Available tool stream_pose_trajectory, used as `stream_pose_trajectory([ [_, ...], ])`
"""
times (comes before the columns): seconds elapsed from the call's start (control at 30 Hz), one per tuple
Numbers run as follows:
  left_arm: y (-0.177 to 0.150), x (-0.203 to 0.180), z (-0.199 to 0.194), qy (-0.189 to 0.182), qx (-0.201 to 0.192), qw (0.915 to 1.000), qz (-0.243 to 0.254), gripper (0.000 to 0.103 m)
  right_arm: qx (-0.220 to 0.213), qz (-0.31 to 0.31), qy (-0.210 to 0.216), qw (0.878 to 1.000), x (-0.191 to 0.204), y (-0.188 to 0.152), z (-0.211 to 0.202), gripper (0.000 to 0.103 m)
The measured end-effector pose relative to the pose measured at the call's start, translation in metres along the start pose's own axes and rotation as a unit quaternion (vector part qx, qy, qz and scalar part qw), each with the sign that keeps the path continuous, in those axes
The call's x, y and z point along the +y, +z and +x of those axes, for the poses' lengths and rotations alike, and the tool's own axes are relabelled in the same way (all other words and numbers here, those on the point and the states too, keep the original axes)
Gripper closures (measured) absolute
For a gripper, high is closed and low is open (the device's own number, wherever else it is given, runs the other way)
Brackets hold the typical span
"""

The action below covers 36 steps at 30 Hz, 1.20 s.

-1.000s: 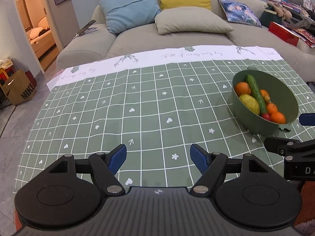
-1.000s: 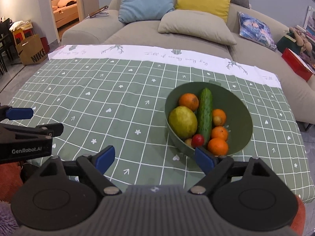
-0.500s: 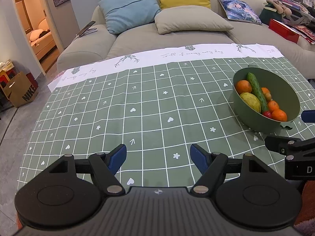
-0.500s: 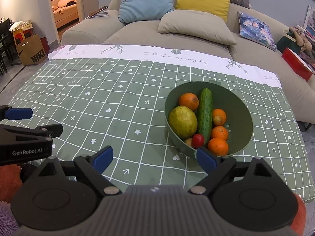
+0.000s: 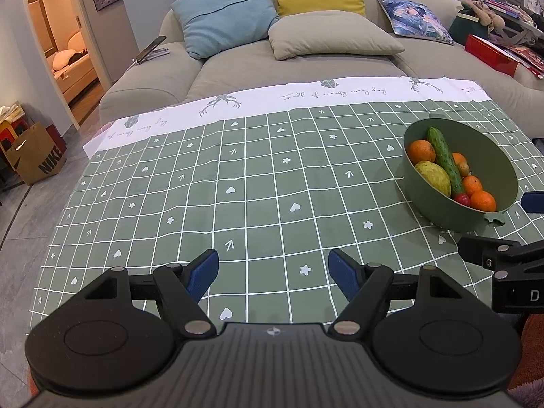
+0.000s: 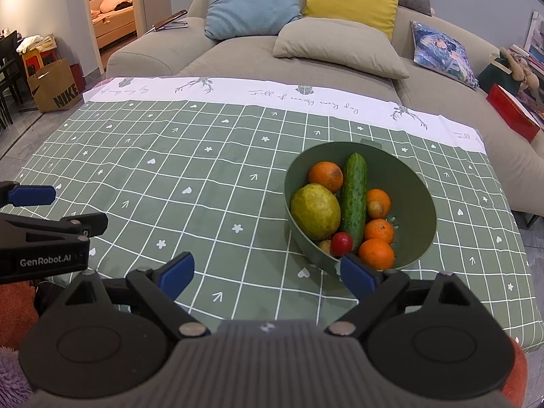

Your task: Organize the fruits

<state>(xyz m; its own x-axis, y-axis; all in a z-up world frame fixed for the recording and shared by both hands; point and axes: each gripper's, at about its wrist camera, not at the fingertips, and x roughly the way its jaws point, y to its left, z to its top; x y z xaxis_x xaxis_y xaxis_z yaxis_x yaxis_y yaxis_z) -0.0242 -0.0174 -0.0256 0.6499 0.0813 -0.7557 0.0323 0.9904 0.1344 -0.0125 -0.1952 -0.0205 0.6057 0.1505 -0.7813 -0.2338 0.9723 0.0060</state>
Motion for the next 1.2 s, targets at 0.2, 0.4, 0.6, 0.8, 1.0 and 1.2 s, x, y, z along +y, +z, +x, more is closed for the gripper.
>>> stream_pose_trajectory([
  [0.2, 0.0004, 0.0002, 0.0, 0.001, 0.0, 1.0, -0.001, 0.017, 0.0, 0.0, 0.0, 1.0, 0.0003, -0.0001, -0.0001, 0.014],
  [0.4, 0.0003, 0.0004, 0.0, 0.0, -0.001, 1.0, -0.001, 0.017, 0.0, 0.0, 0.0, 1.0, 0.0004, -0.0001, -0.0001, 0.014],
  [0.6, 0.0005, 0.0014, -0.0008, 0.002, -0.002, 1.0, -0.003, 0.017, 0.0, 0.0, 0.0, 1.0, 0.0003, -0.0001, 0.0, 0.013],
  [0.8, 0.0007, 0.001, -0.0022, 0.004, -0.003, 1.0, -0.003, 0.017, 0.001, 0.0, 0.0, 1.0, -0.0003, 0.0004, 0.0, 0.013],
  [1.0, 0.0006, 0.0016, -0.0027, 0.004, -0.003, 1.0, -0.004, 0.017, 0.001, 0.0, 0.0, 1.0, -0.0002, 0.0003, -0.0001, 0.013],
  [1.2, 0.0008, 0.0017, -0.0032, 0.004, -0.004, 1.0, -0.005, 0.017, 0.001, 0.0, 0.0, 1.0, -0.0002, 0.0003, 0.0, 0.013],
])
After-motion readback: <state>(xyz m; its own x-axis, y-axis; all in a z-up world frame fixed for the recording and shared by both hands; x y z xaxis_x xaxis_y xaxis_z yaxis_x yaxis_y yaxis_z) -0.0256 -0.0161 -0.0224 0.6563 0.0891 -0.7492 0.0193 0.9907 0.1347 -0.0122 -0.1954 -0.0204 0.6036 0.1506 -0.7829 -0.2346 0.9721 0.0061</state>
